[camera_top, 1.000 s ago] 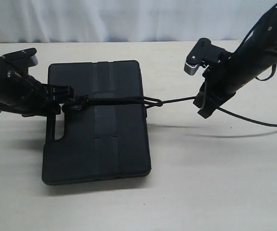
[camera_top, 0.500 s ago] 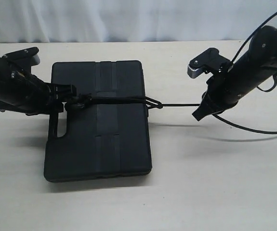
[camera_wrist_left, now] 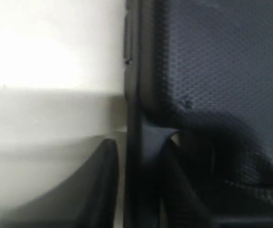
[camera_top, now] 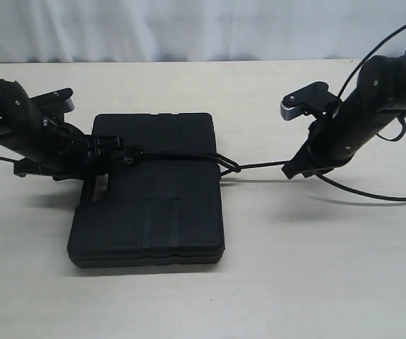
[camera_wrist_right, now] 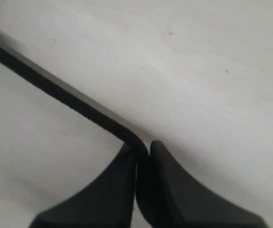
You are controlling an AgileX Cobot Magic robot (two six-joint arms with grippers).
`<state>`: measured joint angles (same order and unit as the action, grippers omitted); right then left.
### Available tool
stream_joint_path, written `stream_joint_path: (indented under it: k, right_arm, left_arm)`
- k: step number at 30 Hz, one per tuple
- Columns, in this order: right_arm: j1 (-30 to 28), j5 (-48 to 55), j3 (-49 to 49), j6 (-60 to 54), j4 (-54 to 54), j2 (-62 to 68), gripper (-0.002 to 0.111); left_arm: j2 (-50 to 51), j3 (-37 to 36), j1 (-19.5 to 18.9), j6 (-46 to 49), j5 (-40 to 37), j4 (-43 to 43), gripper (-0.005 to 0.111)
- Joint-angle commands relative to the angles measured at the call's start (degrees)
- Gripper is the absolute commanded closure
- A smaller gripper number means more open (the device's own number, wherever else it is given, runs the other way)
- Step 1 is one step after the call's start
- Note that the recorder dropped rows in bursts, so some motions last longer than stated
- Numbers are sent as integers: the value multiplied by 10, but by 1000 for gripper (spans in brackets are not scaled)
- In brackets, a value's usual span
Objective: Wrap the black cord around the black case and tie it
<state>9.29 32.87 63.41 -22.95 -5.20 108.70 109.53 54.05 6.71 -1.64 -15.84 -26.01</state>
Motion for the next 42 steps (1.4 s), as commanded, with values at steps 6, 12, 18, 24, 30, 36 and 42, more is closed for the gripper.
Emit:
stream_joint_path:
  k: [6,12,18,24,30,36,42]
  right_arm:
    - [-11,59,37,87,22,-15,37]
    - [-11,271,150,112,7,-38,37]
    - [-11,371,190,111,-7,-75,103]
    - [-11,371,124,116,-14,-164,102]
    - [-11,224,-61,11,-141,-369,102]
    - [-11,-36,-271,-62,-169,-615,102]
    - [-11,-433,-449,-62,-169,-739,102]
  left_arm:
    - [5,102,3,-9,-131,111,58]
    - [-25,190,3,-9,-317,197,61]
    - [-107,210,3,40,-415,221,107]
    - [-257,161,3,47,-450,229,107]
    - [-510,5,7,69,-284,157,107]
    - [-771,-200,7,180,-25,52,107]
    - [-838,-386,7,155,283,23,107]
